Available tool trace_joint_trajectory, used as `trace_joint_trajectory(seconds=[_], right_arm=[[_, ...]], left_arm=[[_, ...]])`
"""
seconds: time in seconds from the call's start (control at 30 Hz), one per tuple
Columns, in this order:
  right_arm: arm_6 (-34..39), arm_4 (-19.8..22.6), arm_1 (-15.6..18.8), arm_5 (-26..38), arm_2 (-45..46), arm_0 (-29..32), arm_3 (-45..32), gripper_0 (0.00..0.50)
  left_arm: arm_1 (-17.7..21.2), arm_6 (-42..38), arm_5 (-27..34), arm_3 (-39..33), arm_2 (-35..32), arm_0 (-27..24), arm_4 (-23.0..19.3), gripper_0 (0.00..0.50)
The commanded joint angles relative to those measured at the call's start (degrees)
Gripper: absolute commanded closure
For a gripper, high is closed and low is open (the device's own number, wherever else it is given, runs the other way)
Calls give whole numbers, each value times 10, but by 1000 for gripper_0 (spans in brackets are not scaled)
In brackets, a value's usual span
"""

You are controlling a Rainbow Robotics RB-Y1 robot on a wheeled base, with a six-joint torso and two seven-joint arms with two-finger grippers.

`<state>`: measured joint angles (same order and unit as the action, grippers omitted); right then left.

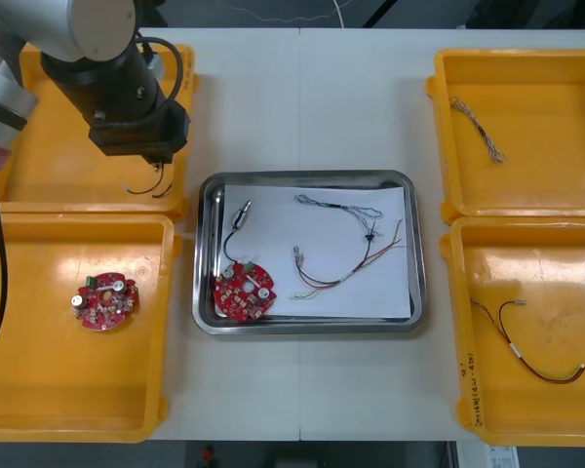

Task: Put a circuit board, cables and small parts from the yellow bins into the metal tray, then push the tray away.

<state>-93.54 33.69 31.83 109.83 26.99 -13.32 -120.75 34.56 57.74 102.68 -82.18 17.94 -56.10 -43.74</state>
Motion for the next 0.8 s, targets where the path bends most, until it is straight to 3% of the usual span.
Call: trace_joint_trajectory(seconds=[0.03,0.3,0.6,0.8], right_arm=[[18,1,37,2,13,1,26,0],[35,5,37,2,9,-24,80,0],[108,50,37,2,-4,-28,79,0],[110,42,38,2,-4,-28,68,0]], left_arm=[[-39,-57,6,-10,14,-41,-5,500],[-76,-71,3,-11,48,-55,-6,498],[-101,-91,-17,-25,101,-55,-8,500],[-114,-106,-41,-27,136,-54,-12,500]])
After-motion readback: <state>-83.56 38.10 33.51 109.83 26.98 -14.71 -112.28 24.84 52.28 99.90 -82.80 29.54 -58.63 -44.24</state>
